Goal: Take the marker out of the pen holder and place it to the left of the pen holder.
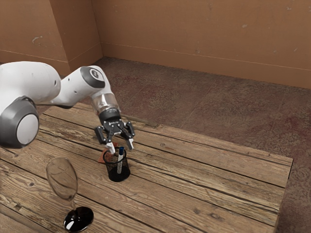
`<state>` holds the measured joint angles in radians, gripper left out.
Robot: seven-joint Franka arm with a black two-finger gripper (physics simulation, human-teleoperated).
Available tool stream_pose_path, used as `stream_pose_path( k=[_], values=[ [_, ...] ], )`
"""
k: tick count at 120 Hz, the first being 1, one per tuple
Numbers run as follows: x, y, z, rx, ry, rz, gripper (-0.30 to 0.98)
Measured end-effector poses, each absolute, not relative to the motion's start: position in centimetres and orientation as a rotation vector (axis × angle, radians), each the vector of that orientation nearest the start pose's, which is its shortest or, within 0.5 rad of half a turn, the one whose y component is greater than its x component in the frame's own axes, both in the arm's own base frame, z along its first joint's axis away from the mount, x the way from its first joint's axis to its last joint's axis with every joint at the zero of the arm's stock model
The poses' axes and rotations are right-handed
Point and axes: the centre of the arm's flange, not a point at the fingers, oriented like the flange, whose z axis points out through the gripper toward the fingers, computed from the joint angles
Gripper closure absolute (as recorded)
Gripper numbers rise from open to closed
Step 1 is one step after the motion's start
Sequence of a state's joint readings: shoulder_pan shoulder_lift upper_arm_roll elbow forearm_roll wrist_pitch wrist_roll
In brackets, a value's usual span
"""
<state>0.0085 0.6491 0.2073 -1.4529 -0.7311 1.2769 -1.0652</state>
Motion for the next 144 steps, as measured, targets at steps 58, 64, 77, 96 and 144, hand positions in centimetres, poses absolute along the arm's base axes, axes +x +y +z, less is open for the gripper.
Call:
stream_pose_path(
  k=[58,64,77,96,144],
  values=[
    [62.3,2.1,28.6,-2.123,-1.982,1.712,0.54],
    [62.2,2.5,28.6,-2.121,-1.986,1.719,0.56],
    [62.2,3.4,28.2,-2.114,-1.994,1.734,0.59],
    [62.0,3.6,28.1,-2.123,-1.978,1.755,0.65],
    [63.2,0.7,35.3,-2.349,-1.834,1.741,0.75]
  ],
)
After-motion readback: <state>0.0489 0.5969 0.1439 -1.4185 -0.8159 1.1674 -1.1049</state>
